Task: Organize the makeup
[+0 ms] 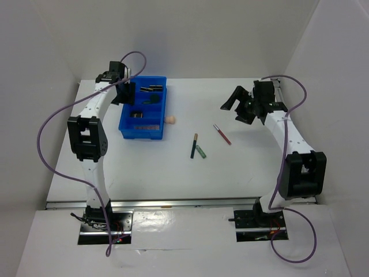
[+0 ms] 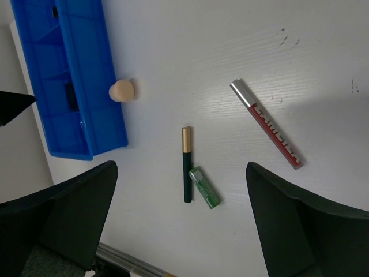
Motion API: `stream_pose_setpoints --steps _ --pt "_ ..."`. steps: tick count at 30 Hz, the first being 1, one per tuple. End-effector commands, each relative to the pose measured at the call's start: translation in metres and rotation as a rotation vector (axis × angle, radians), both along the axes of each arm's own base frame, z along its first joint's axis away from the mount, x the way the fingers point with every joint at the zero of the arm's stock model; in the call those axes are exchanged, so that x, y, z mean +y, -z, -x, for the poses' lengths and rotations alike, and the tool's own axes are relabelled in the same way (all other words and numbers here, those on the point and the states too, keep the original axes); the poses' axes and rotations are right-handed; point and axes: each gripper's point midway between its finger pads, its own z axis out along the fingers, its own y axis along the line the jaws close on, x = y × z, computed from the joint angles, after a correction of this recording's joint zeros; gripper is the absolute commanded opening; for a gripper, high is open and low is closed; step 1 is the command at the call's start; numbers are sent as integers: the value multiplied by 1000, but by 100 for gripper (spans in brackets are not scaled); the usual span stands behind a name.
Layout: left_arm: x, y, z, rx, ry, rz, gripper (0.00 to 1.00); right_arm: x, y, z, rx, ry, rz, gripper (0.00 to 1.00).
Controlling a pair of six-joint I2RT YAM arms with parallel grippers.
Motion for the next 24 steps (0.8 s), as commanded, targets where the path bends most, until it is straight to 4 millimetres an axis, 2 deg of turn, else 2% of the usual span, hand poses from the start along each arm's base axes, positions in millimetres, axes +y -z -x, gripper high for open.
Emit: stream_pose_setpoints --steps 1,3,6,11,13,14,16,18,19,24 --pt "-1 -8 2 0 2 6 79 -3 -19 -10 -29 -22 -8 100" --pt "-1 7 2 36 -10 12 80 -8 -16 -12 -16 -11 -8 100" --pt "0 16 3 57 -22 8 80 -12 -19 -19 -11 -2 -8 100" --pt "3 18 2 65 -33 -10 80 -15 -19 -24 10 7 -8 100" --pt "-9 1 2 30 -26 36 78 -15 -15 -28 26 8 -8 100" --pt "-12 -22 1 -28 -17 51 77 -15 -15 -31 26 8 -8 100" --pt "-22 -39 -1 -95 -8 16 77 -15 -13 -34 29 8 -8 100" --pt "-22 -43 1 -103 -14 -5 76 -15 -12 -38 32 8 -8 100" --pt "-22 -54 -2 -125 -15 -3 76 -13 -8 -38 44 -2 -17 100" --pt "-38 -52 -2 -124 7 34 77 -10 -6 -42 52 -3 -43 100"
